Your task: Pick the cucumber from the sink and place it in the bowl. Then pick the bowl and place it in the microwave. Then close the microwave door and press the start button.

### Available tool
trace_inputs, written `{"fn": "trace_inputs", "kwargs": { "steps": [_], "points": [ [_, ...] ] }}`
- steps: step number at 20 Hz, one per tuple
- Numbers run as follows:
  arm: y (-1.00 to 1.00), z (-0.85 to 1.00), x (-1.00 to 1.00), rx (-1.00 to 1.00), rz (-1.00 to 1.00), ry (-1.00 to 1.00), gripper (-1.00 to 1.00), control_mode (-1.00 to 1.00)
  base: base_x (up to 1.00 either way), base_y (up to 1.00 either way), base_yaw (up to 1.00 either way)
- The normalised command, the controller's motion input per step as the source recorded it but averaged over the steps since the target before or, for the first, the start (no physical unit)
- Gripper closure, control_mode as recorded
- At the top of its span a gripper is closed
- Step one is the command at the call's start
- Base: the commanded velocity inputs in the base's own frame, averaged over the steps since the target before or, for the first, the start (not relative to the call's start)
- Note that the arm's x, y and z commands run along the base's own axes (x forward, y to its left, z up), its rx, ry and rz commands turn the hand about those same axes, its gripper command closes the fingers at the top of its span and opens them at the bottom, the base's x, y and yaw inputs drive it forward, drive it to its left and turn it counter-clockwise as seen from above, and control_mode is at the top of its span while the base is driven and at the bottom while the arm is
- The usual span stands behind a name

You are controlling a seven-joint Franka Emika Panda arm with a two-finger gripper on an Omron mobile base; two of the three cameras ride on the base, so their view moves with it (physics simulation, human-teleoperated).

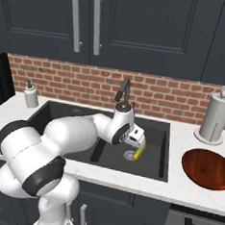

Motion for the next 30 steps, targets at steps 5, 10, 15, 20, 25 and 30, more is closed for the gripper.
{"fn": "trace_inputs", "kwargs": {
  "steps": [5,10,15,20,25,30],
  "points": [
    [-0.2,-0.3,0.02,0.01,0.01,0.0,-1.0,-1.0,0.0,0.0,0.0],
    [-0.18,-0.14,0.06,0.03,0.01,0.0,-1.0,-1.0,0.0,0.0,0.0],
    [0.0,-0.04,0.28,0.0,0.0,0.01,-1.0,-1.0,0.0,0.0,0.0],
    [-0.04,-0.07,0.38,0.0,0.02,0.02,-1.0,-1.0,0.0,0.0,0.0],
    [-0.1,-0.19,0.3,0.03,0.02,0.01,-1.0,-1.0,0.0,0.0,0.0],
    [-0.05,-0.35,0.25,0.04,0.03,0.01,-1.0,-1.0,0.0,0.0,0.0]
  ]
}}
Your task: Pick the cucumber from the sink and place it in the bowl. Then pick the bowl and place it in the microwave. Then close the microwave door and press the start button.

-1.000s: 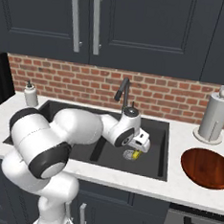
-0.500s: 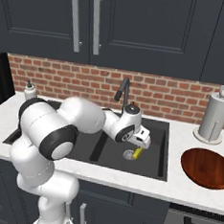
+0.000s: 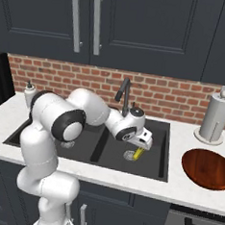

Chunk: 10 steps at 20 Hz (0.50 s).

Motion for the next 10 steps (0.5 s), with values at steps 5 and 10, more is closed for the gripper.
{"fn": "trace_inputs", "kwargs": {
  "steps": [5,10],
  "points": [
    [-0.09,-0.3,0.2,0.03,0.03,0.0,-1.0,-1.0,0.0,0.0,0.0],
    [-0.06,-0.22,0.28,0.0,0.01,0.01,-1.0,-1.0,0.0,0.0,0.0]
  ]
}}
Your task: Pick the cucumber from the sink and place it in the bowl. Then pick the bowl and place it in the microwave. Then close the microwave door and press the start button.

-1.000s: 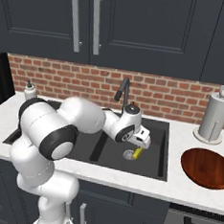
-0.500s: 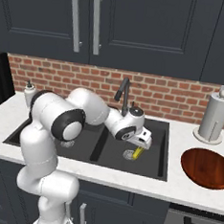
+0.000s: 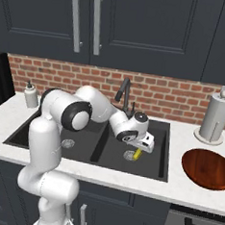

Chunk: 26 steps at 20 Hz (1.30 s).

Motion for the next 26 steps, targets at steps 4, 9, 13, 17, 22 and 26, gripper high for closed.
{"fn": "trace_inputs", "kwargs": {
  "steps": [4,9,13,17,22,26],
  "points": [
    [0.0,-0.27,0.41,0.0,0.0,0.03,-1.0,-1.0,0.0,0.0,0.0],
    [-0.01,-0.29,0.31,0.0,0.0,0.0,-1.0,-1.0,0.0,0.0,0.0],
    [-0.05,-0.25,0.2,0.0,0.0,0.0,-1.0,-1.0,0.0,0.0,0.0],
    [-0.06,-0.26,0.21,0.0,0.0,0.0,-1.0,-1.0,0.0,0.0,0.0],
    [-0.03,-0.28,0.2,0.0,0.0,0.01,-1.0,-1.0,0.0,0.0,0.0],
    [-0.06,-0.32,0.21,0.0,0.0,0.04,-1.0,-1.0,0.0,0.0,0.0]
  ]
}}
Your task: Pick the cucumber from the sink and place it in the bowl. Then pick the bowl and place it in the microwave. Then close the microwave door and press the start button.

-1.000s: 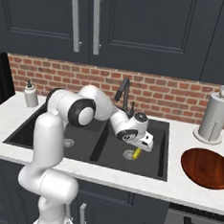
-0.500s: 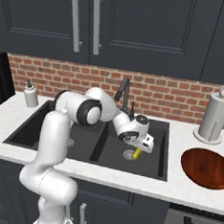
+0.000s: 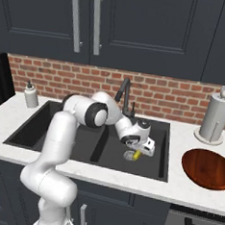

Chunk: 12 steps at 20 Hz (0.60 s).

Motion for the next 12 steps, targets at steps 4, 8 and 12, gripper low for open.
{"fn": "trace_inputs", "kwargs": {
  "steps": [4,8,12],
  "points": [
    [-0.08,-0.3,0.17,0.0,0.0,0.02,-1.0,-1.0,0.0,0.0,0.0],
    [-0.05,-0.27,0.2,0.0,0.0,0.02,-1.0,-1.0,0.0,0.0,0.0],
    [0.0,-0.2,0.13,0.0,0.0,0.01,1.0,-1.0,0.0,0.0,0.0]
  ]
}}
